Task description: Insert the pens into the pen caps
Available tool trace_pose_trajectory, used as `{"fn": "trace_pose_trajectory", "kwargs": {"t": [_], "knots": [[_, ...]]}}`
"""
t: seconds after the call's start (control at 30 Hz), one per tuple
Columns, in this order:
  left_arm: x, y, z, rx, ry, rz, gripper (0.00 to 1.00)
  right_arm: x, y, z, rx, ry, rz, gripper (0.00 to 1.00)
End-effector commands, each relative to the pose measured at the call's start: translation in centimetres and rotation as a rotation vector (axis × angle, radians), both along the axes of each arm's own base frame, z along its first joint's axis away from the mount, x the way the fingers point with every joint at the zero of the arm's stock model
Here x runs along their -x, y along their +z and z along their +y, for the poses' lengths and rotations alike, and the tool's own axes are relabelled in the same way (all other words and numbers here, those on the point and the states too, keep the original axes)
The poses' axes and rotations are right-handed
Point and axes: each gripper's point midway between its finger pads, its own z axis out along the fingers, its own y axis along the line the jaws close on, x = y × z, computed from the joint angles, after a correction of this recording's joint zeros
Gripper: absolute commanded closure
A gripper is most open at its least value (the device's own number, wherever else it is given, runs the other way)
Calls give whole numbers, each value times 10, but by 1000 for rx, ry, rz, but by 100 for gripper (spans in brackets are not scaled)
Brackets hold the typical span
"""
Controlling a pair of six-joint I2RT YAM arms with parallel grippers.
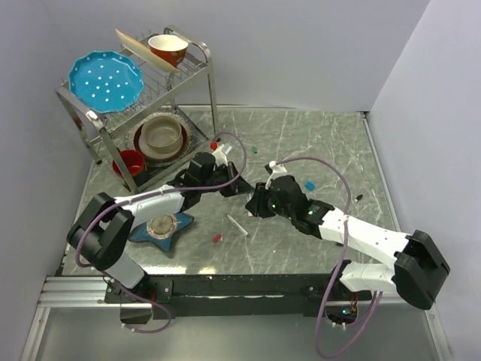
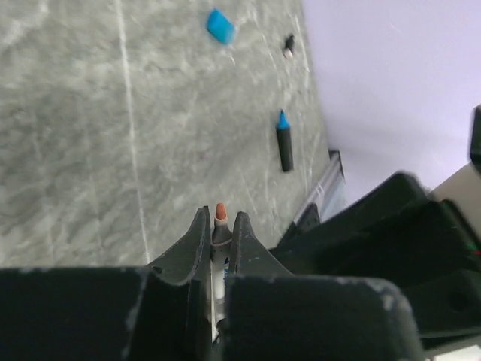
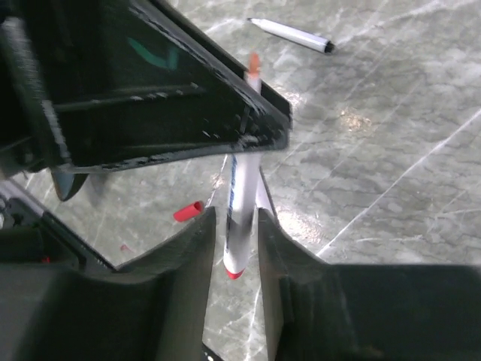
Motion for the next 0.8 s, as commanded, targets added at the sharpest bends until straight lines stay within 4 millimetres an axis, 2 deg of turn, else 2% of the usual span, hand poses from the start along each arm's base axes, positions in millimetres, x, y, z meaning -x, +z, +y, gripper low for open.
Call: {"fn": "trace_pose_trajectory", "kwargs": {"t": [0.0,0.07,0.1,0.27,0.4,0.6,0.77], "knots": [[24,34,-8,112,-133,-73,99,12,31,6,-108,58,-60,53],[36,46,-8,145,-192,-88,99,24,31,4,-133,97,-52,46],[39,51,-8,164,-209,-100,99,25,40,7,-175,104,-73,45],[61,76,-5,255,-285,-134,99,45,57,11,-281,182,-90,46],[70,93,-3,317,-309,-155,99,55,73,16,-374,223,-100,50],[76,106,2,353,-303,-202,99,66,90,18,-484,256,-119,60],[74,112,6,359,-265,-221,99,70,93,19,-530,261,-113,67]]}}
